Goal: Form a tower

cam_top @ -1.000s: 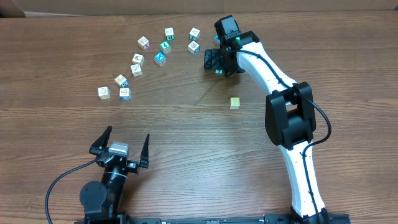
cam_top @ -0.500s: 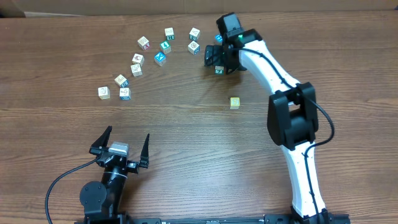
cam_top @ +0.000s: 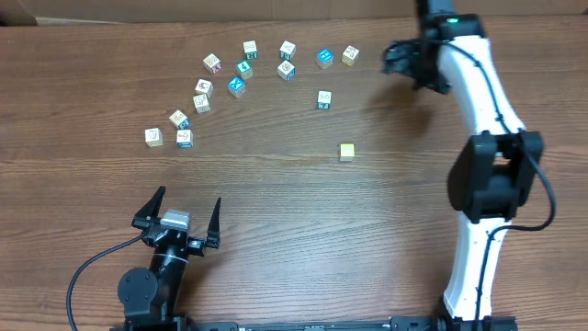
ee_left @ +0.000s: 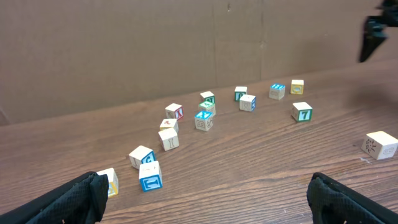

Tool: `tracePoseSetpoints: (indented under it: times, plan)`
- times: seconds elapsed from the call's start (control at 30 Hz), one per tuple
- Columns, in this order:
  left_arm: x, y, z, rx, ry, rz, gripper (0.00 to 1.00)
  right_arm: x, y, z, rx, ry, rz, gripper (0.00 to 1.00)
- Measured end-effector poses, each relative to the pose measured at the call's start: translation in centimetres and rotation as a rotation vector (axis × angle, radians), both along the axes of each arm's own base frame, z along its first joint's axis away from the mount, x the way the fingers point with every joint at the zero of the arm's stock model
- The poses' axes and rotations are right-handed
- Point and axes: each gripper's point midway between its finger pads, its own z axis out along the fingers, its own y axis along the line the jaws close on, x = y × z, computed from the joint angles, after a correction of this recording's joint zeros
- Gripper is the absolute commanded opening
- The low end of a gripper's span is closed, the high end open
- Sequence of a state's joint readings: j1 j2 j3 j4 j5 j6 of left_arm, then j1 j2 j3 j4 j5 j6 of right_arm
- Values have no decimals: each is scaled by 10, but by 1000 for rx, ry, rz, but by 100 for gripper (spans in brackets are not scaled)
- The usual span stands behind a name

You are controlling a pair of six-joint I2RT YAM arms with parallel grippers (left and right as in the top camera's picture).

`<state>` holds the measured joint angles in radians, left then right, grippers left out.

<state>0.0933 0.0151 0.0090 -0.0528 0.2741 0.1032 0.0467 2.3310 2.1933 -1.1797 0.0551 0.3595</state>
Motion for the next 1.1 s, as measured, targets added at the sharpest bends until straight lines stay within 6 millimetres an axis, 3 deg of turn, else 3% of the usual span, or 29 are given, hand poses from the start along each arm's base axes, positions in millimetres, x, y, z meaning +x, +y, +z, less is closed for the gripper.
tracePoseSetpoints:
  times: [0.1,0.23,0.47,0.63,1.1]
  plan:
    - [0,0,0,0,0,0,100,-9,-35,-3,-14,37,-67,100]
    - [0,0,0,0,0,0,99,-11,-67,-3,-21,40,-129,100]
    - [0,0,0,0,0,0,99,-15,-105,-2,-23,36,-201,100]
    - [0,0,0,0,0,0,100,-17,-114,-2,-24,37,-219,100]
    - [0,0,0,0,0,0,100,-17,-114,-2,-24,36,-217,100]
